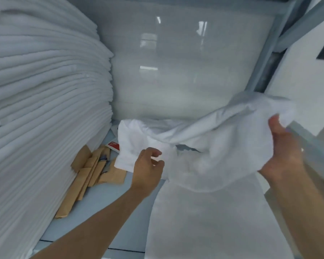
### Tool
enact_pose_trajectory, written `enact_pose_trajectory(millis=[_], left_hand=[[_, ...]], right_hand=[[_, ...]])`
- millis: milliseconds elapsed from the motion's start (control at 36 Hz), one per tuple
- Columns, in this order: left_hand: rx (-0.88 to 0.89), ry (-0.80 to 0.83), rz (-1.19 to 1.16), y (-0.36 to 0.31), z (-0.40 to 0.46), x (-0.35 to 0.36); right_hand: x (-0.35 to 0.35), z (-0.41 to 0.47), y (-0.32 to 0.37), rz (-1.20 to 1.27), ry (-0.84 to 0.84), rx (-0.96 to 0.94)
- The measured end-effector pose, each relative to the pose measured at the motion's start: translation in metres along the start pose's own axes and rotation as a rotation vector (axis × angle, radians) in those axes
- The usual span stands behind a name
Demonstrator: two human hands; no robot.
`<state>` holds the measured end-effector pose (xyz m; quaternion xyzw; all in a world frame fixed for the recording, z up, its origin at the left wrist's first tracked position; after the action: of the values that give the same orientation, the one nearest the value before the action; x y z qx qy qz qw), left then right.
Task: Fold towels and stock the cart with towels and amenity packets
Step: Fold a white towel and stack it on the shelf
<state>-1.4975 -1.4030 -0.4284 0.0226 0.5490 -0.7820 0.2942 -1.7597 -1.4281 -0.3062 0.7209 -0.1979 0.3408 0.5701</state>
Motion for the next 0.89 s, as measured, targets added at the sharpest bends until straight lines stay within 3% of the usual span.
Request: enact_pose_trajectory(millis=[139, 222, 333, 417, 472, 528, 583, 667, 778, 889], left_hand=[[-0.450, 0.145, -0.641, -0.060, -0.029, 0.037], [-0.694, 0.175, -0.790, -0.076, -0.056, 0.039], [-0.641, 0.204, -0.747, -0.097, -0.068, 0.018], [-0.632, 0.071, -0.600, -0.098, -0.060, -0.005], [-0.602, 0.004, -0.604, -0.111, -0.046, -0.015], [-0.547, -0.072, -0.666, -0.132, -0.026, -0.026], [-0.522, -0.143, -0.825, -0.154, -0.007, -0.035], [-0.469, -0.188, -0.981, -0.179, 0.012, -0.052], [-0.411, -0.188, -1.082, -0.193, 0.011, -0.075], [-0.408, -0.121, -1.011, -0.205, 0.000, -0.079]], right_hand=[[-0.013, -0.027, -0.036, -0.270, -0.095, 0.173], [-0.004, -0.048, -0.061, -0.579, -0.091, 0.182], [0.031, -0.081, -0.097, -1.099, 0.076, 0.121], [0.049, -0.102, -0.123, -1.389, 0.197, 0.101], [0.040, -0.106, -0.126, -1.529, 0.152, 0.024], [0.030, -0.109, -0.109, -1.633, -0.014, -0.133], [0.014, -0.109, -0.089, -1.505, -0.205, -0.160], [-0.009, -0.096, -0.075, -1.028, -0.305, 0.039], [0.002, -0.082, -0.088, -0.688, -0.204, 0.331], [0.032, -0.075, -0.099, -0.569, -0.094, 0.380]])
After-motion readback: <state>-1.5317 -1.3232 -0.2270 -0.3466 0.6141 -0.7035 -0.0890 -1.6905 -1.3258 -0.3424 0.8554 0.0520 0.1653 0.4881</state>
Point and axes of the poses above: each hand's wrist, its own z-axis towards the middle knuckle, its own x-axis out of the palm, y = z × x, the point moved 9 cm from there along z, towards the middle knuckle, and after that the axes turned 14 degrees about x, right-handed, at the moved point
